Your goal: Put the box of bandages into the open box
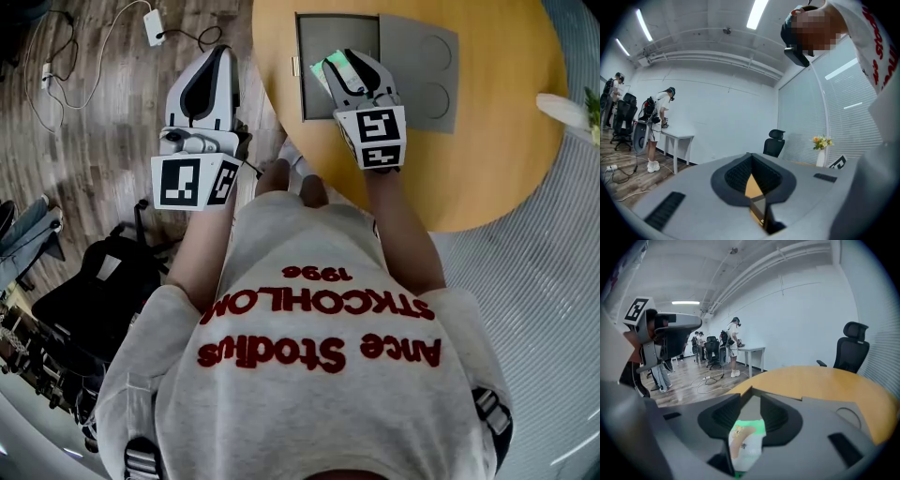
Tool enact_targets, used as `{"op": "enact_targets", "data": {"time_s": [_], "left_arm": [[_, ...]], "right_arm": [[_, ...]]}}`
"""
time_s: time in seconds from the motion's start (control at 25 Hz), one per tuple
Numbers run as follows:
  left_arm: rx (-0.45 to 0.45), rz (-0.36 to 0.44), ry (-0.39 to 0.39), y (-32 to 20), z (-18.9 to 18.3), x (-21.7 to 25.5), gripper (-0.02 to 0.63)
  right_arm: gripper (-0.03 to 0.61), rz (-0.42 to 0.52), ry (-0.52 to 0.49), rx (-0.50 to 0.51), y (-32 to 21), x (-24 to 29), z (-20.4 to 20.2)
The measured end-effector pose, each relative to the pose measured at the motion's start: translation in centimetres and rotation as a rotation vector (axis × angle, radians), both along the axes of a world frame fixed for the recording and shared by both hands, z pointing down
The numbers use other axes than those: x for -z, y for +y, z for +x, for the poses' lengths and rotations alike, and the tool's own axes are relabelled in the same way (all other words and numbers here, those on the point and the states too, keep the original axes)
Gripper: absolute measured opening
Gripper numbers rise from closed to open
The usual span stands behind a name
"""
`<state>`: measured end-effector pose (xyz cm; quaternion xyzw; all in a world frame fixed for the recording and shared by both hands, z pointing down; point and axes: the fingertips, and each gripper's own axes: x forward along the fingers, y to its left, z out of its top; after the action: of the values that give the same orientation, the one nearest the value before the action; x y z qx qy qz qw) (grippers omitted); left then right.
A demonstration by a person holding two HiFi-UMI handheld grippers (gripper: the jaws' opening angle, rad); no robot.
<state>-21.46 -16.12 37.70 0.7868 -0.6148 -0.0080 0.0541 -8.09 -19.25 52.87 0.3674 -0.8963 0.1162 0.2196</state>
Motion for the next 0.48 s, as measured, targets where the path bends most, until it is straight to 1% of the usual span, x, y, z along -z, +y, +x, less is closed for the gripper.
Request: {"op": "enact_targets", "data": {"time_s": [0.12,0.16,0.28,0.48], "left_arm": [[-0.004,0.019,0.001,0.4,-0.3,1.0,0.006],[-0.007,0.029,0.001,0.2,-0.2,1.3,0.006],[-0.013,0.057,0.003,-0.3,-0.1,2.5,0.006],[-0.025,0.095,0.0,0.4,-0.7,4.2,0.006]], "right_arm": [[0.046,0.055,-0.041,-0.035,0.1,2.5,0.2],[0.031,0.075,-0.056,-0.047,-0.2,3.4,0.5],[0.02,0.125,-0.095,-0.074,-0.9,6.0,1.2],[0.015,0.203,-0.145,-0.093,0.2,10.2,1.2]]}}
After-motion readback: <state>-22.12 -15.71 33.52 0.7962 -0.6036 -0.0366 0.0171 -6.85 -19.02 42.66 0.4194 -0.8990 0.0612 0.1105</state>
